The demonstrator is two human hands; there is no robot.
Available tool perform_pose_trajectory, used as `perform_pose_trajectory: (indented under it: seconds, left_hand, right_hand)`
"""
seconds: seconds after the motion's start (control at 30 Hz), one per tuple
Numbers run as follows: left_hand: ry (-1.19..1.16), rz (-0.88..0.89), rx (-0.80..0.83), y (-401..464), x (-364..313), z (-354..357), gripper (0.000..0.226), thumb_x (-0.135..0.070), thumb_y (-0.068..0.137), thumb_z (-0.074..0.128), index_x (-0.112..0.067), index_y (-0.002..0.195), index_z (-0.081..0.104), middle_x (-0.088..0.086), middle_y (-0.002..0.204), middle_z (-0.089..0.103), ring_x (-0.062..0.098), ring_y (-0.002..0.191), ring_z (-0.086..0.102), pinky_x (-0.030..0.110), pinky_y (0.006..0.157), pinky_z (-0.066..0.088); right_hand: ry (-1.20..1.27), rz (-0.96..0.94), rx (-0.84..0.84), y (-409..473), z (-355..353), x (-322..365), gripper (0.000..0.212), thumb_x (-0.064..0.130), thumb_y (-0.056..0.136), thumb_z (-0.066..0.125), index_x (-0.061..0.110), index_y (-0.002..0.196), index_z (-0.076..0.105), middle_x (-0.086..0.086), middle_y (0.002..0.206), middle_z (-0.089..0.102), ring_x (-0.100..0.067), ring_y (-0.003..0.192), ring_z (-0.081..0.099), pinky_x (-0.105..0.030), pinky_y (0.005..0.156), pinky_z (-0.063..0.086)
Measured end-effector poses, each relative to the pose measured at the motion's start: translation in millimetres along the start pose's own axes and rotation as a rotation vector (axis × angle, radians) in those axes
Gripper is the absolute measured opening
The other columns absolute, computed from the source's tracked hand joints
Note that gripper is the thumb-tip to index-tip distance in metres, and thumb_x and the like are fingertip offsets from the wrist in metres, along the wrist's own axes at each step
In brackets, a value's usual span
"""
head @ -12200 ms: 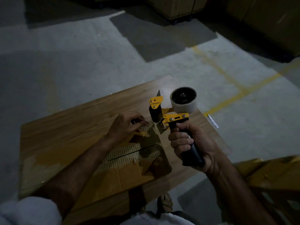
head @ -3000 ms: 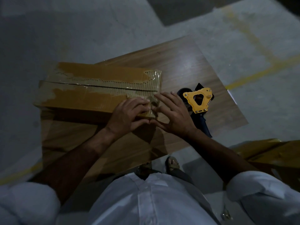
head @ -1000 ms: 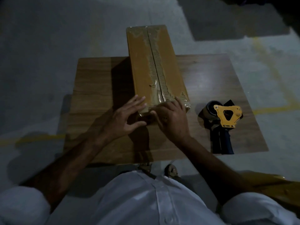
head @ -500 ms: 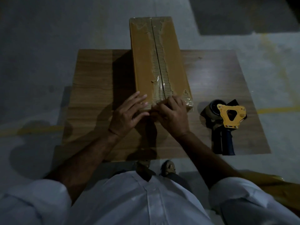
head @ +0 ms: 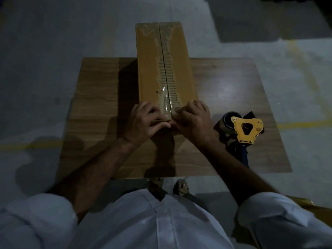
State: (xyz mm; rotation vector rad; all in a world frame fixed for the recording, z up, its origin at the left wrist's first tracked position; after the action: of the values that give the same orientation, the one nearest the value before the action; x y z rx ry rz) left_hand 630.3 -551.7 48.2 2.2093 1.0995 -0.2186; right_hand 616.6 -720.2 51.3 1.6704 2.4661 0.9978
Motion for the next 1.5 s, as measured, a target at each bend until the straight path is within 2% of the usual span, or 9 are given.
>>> perform_pose_trajectory:
  seconds: [0.27, 0.43, 0.6, 0.77, 0.9, 1.1, 1.2, 1.33, 1.5]
  left_hand:
    - [0.061, -0.069, 0.060, -1, -2, 4, 0.032, -0.041, 0.078, 0.089, -0.019, 0.098, 0.077, 0.002, 0.098, 0.062, 0.025, 0.096, 0.054, 0.045, 0.079, 0.049]
    - [-0.004, -0.129, 0.060, 14, -11, -2, 0.031, -0.052, 0.087, 0.075, -0.022, 0.096, 0.077, -0.004, 0.097, 0.060, 0.014, 0.095, 0.052, 0.032, 0.082, 0.040]
    - [0.080, -0.059, 0.000, 8, -21, 5, 0.026, -0.042, 0.092, 0.074, -0.021, 0.105, 0.081, 0.003, 0.095, 0.064, 0.024, 0.090, 0.056, 0.034, 0.080, 0.040]
    - [0.264, -0.010, -0.034, -4, -21, 14, 0.028, -0.046, 0.097, 0.069, -0.023, 0.112, 0.078, 0.004, 0.102, 0.066, 0.027, 0.091, 0.058, 0.039, 0.076, 0.040]
    - [0.317, -0.027, 0.020, -8, -23, 17, 0.037, -0.040, 0.088, 0.081, -0.021, 0.119, 0.076, 0.007, 0.109, 0.066, 0.031, 0.095, 0.061, 0.043, 0.077, 0.044]
    - [0.128, -0.176, 0.116, 9, -27, 20, 0.045, -0.050, 0.078, 0.084, -0.025, 0.113, 0.071, -0.001, 0.118, 0.055, 0.019, 0.110, 0.052, 0.034, 0.092, 0.038]
    - [0.022, -0.091, 0.138, 24, -39, 27, 0.034, -0.048, 0.090, 0.075, -0.023, 0.112, 0.075, -0.002, 0.116, 0.059, 0.017, 0.108, 0.053, 0.034, 0.092, 0.042]
    - [0.134, -0.039, 0.085, 23, -39, 34, 0.028, -0.045, 0.090, 0.074, -0.023, 0.107, 0.075, -0.001, 0.106, 0.057, 0.021, 0.100, 0.054, 0.036, 0.083, 0.043]
    - [0.298, -0.077, 0.113, 17, -44, 46, 0.048, -0.040, 0.076, 0.088, -0.022, 0.113, 0.065, 0.003, 0.111, 0.052, 0.024, 0.101, 0.049, 0.039, 0.083, 0.046]
  right_hand:
    - [0.036, -0.011, 0.116, -10, 2, 2, 0.020, 0.022, 0.084, 0.083, 0.013, 0.101, 0.077, -0.009, 0.110, 0.072, -0.034, 0.105, 0.066, -0.051, 0.106, 0.044]
    - [0.127, 0.037, 0.133, -1, -10, -12, 0.028, 0.041, 0.092, 0.074, 0.018, 0.106, 0.079, -0.004, 0.114, 0.068, -0.023, 0.107, 0.061, -0.043, 0.090, 0.047]
    - [0.128, 0.105, 0.022, -11, -4, -29, 0.028, 0.044, 0.089, 0.079, 0.020, 0.103, 0.079, -0.013, 0.124, 0.063, -0.030, 0.113, 0.057, -0.037, 0.086, 0.046]
    - [0.125, 0.107, -0.028, -18, 2, -37, 0.030, 0.048, 0.088, 0.079, 0.025, 0.106, 0.077, -0.017, 0.137, 0.053, -0.030, 0.121, 0.048, -0.029, 0.093, 0.036]
    - [0.100, 0.059, 0.032, -20, 1, -32, 0.037, 0.039, 0.083, 0.085, 0.023, 0.114, 0.074, -0.021, 0.136, 0.053, -0.032, 0.120, 0.047, -0.040, 0.091, 0.045]
    - [0.279, 0.194, 0.132, -21, -10, -47, 0.040, 0.045, 0.085, 0.078, 0.030, 0.121, 0.073, -0.008, 0.145, 0.043, -0.023, 0.135, 0.037, -0.026, 0.102, 0.033]
    - [0.297, 0.201, 0.143, -11, -16, -61, 0.037, 0.054, 0.088, 0.076, 0.030, 0.117, 0.077, -0.005, 0.141, 0.045, -0.021, 0.134, 0.038, -0.037, 0.103, 0.040]
    - [0.307, 0.152, 0.118, -13, -11, -63, 0.040, 0.050, 0.087, 0.077, 0.021, 0.115, 0.078, -0.013, 0.137, 0.052, -0.026, 0.129, 0.046, -0.044, 0.099, 0.048]
    - [0.329, 0.176, 0.116, -32, 1, -65, 0.048, 0.035, 0.081, 0.088, 0.021, 0.124, 0.073, -0.016, 0.147, 0.044, -0.028, 0.137, 0.042, -0.043, 0.105, 0.049]
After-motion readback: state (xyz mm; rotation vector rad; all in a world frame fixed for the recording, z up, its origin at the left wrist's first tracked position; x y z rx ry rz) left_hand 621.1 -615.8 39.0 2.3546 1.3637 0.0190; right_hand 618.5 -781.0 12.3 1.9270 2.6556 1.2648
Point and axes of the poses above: each hand's wrist, its own y-axis towards the middle knuckle, its own z-axis out of the palm, x = y × z, the point moved 9 cm from there along y, towards the middle knuckle
